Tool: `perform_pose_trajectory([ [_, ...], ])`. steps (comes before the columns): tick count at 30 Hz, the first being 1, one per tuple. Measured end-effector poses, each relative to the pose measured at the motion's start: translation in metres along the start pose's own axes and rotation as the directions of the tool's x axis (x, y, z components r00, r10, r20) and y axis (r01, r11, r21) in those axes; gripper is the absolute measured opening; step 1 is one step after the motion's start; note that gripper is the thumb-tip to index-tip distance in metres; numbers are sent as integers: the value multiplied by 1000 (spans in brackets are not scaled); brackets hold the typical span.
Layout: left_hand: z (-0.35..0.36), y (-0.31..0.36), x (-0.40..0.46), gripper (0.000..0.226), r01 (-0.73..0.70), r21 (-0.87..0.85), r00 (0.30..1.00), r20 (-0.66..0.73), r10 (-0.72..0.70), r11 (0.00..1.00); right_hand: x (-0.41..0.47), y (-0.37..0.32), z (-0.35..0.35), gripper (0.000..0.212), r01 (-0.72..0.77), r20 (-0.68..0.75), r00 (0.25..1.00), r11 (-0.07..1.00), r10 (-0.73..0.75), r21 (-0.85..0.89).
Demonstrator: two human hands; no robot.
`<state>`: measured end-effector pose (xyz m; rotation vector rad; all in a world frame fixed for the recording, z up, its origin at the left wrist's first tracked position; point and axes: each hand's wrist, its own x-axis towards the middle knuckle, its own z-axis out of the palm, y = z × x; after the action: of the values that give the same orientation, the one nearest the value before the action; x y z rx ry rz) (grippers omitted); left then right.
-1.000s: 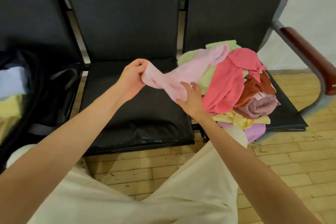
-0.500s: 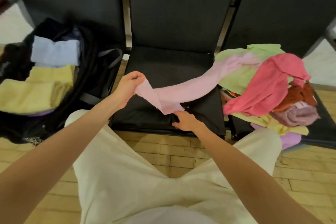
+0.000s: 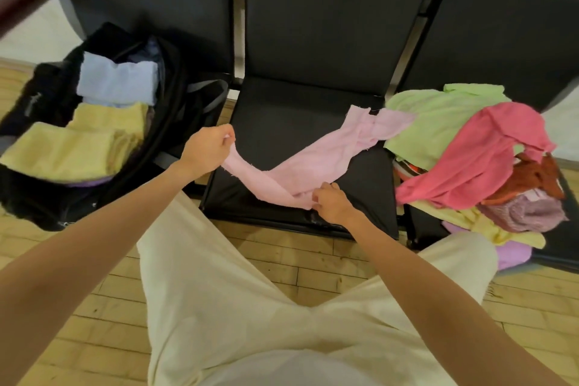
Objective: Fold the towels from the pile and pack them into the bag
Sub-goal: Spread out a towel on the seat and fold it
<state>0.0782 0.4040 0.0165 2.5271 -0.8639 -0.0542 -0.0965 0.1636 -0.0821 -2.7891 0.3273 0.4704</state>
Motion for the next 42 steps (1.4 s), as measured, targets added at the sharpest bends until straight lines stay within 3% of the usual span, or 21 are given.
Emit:
perform_pose_trajectory([
  [4, -3, -1, 17, 21, 196, -150, 976, -65, -207, 969, -9, -12, -52, 9, 41, -189, 980, 855, 68, 516],
  [6, -5, 1, 28, 18, 270, -302, 946, -91, -310, 914, -14, -26, -91, 7, 113, -306, 948, 806, 87, 582],
  [8, -8, 10, 38, 20, 318, -523, 912, -59, -405, 791, -18, -41, -129, 4, 187, -352, 934, 746, 66, 639],
  [10, -14, 23, 46, 38, 271, -634, 923, -42, -382, 725, -23, -53, -164, 9, 268, -350, 937, 638, 2, 722],
  [12, -16, 37, 50, 49, 201, -601, 954, -58, -293, 774, -27, -60, -192, 17, 314, -359, 933, 561, -32, 766],
  [15, -3, 48, 39, 39, 112, -488, 986, -56, -159, 865, -22, -63, -210, 21, 348, -405, 914, 556, -22, 755],
  [17, 13, 51, 25, 23, 108, -470, 993, 9, -118, 876, -20, -61, -214, 19, 335, -423, 906, 582, 16, 741],
  [21, 32, 62, 5, 11, 167, -495, 983, 150, -106, 853, -17, -58, -216, 19, 304, -392, 919, 568, 35, 765],
  [25, 35, 89, 6, 21, 189, -554, 981, 146, -130, 811, -16, -58, -224, 18, 312, -382, 924, 546, 17, 777],
  [27, 33, 107, 11, 13, 221, -620, 975, 123, -185, 753, -17, -60, -229, 18, 302, -357, 934, 489, 20, 818],
  [31, 25, 134, 26, 12, 200, -713, 976, 84, -202, 672, -25, -64, -237, 17, 301, -316, 949, 337, -12, 892],
  [34, 13, 137, 38, 19, 243, -771, 966, 136, -220, 589, -26, -60, -246, 17, 347, -364, 929, 186, 64, 919],
  [37, -5, 123, 46, 20, 181, -761, 982, 107, -155, 623, -24, -52, -245, 18, 389, -386, 898, 33, 211, 921],
  [42, -37, 103, 61, 25, 172, -742, 985, 122, -122, 647, -22, -50, -230, 28, 338, -245, 925, -331, 291, 881],
])
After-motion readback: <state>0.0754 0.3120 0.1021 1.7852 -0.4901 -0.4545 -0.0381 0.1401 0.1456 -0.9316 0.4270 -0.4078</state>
